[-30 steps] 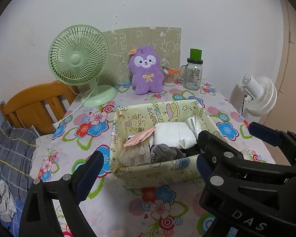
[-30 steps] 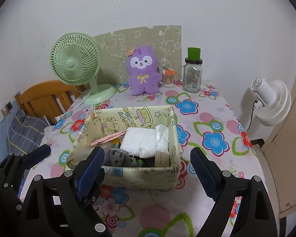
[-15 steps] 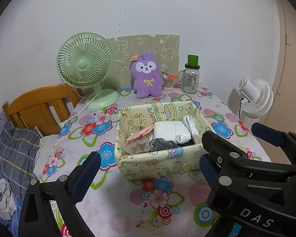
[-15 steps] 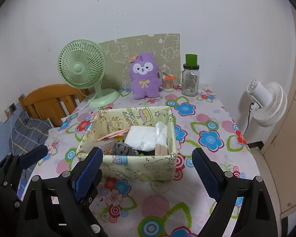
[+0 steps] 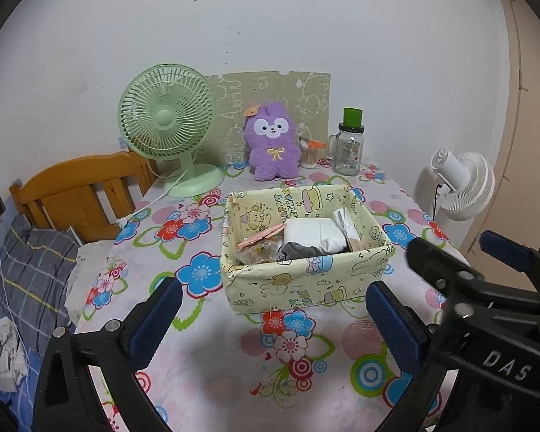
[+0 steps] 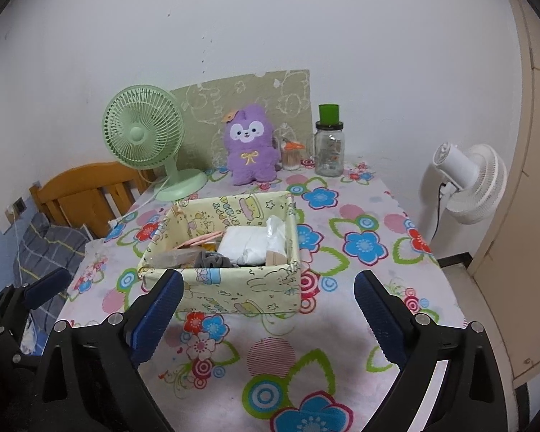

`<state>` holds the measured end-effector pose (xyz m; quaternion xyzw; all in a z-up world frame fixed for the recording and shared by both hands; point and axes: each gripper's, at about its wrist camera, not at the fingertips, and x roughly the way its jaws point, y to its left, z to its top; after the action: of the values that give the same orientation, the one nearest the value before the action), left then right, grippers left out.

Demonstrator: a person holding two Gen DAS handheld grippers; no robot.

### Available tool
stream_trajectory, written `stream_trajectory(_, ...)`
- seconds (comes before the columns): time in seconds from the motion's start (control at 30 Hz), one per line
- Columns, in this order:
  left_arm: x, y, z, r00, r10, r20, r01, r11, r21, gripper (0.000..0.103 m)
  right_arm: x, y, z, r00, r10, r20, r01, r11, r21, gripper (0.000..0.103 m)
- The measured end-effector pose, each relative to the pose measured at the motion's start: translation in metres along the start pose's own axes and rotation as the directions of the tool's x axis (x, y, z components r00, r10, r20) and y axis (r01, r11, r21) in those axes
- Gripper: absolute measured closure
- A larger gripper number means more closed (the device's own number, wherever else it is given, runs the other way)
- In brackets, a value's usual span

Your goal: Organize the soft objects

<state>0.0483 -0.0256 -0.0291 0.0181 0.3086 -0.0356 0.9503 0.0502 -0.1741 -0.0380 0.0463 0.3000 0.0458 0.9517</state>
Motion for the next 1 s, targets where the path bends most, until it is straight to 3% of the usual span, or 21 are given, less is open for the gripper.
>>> stream_trajectory(0.37, -0.019, 0.015, -0.007, 0.999, 0.029, 0.019, -0.029, 0.999, -0.023, 0.0, -0.03, -0.01, -0.004, 0.995, -0.069, 0.066, 0.071, 0.997, -0.037, 0.006)
stream_trajectory(1.0, -0.049, 0.018, -0.001, 0.996, 0.028, 0.09, -0.027, 1.0, -0.012, 0.0, -0.06, -0.004, -0.009, 0.991, -0.065, 0.117, 0.072, 0.996, -0.055, 0.005)
